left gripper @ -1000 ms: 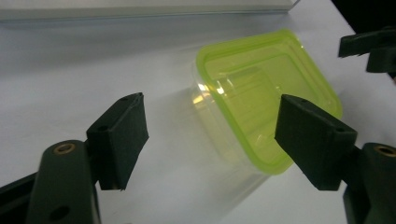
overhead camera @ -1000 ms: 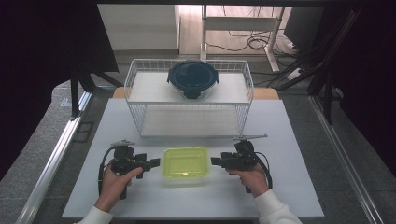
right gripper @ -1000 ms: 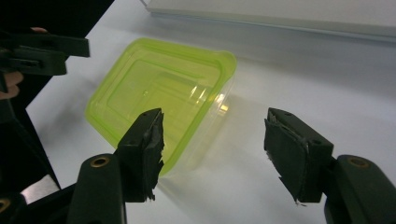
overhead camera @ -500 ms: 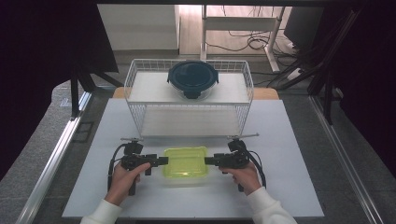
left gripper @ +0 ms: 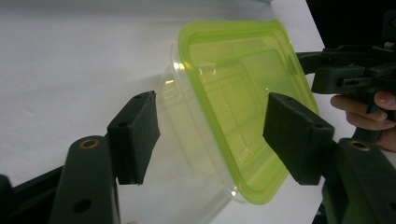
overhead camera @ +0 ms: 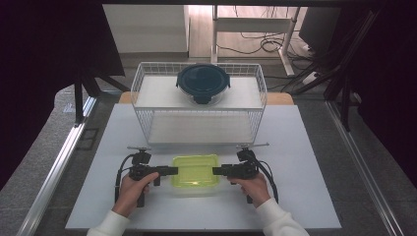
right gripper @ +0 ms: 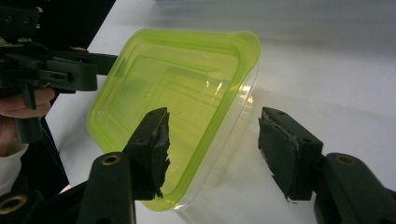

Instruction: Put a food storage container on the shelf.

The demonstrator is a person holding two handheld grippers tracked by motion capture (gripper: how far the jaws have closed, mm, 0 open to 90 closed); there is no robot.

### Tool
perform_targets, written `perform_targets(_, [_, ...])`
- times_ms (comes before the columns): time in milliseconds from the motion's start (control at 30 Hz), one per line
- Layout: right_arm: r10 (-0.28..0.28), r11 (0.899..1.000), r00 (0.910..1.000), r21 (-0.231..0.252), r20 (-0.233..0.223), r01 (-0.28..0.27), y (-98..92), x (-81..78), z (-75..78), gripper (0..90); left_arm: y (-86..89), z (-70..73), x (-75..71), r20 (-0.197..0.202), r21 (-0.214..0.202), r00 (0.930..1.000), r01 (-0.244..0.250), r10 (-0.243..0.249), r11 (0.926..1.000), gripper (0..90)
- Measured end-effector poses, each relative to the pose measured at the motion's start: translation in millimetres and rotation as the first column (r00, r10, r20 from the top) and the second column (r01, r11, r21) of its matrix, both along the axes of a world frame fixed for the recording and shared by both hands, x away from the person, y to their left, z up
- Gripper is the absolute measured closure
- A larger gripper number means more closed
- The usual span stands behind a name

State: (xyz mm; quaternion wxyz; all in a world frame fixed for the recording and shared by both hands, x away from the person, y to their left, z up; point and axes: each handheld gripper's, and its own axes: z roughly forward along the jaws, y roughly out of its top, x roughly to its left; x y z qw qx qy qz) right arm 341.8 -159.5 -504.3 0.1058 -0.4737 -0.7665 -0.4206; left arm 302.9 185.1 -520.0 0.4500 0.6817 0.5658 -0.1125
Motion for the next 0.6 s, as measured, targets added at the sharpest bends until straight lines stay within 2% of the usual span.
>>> perform_targets(133, [0.001, 1.0, 1.0, -0.003, -0.007, -0.001, 1.1, 0.8, -2.6, 45.8, 0.0, -3.4, 0.3, -0.005, -0.005, 1.0, 0.001, -0.001, 1.0, 41.5])
perform_targets(300, [0.018, 1.0, 0.9994, 0.019, -0.029, -0.017, 3.4, 1.1, -6.1, 52.0, -1.6, -8.4, 1.6, -0.032, -0.053, 0.9991, 0.026, -0.027, 0.9983, 48.9])
perform_targets(367, [0.032, 0.999, 0.9984, 0.034, -0.047, -0.031, 3.6, 0.9, -7.5, 56.5, -2.0, -9.9, 2.1, -0.043, -0.054, 0.9986, 0.029, -0.032, 0.9981, 57.0])
perform_targets(400, [0.042, 0.998, 0.9978, 0.043, -0.051, -0.04, 3.7, 0.9, -8.7, 58.4, -1.5, -10.3, 2.2, -0.044, -0.065, 0.9986, 0.028, -0.031, 0.9975, 60.6])
perform_targets(467, [0.046, 0.998, 0.9977, 0.034, -0.051, -0.044, 3.4, 0.1, -9.0, 62.3, -2.0, -9.0, 1.3, -0.046, -0.058, 0.9987, 0.021, -0.023, 0.9981, 65.3])
perform_targets(600, [0.043, 0.999, 0.9974, 0.024, -0.058, -0.041, 2.6, -2.1, -8.8, 66.7, -2.2, -8.5, -1.1, -0.051, -0.064, 0.9987, -0.002, -0.001, 0.998, 67.5])
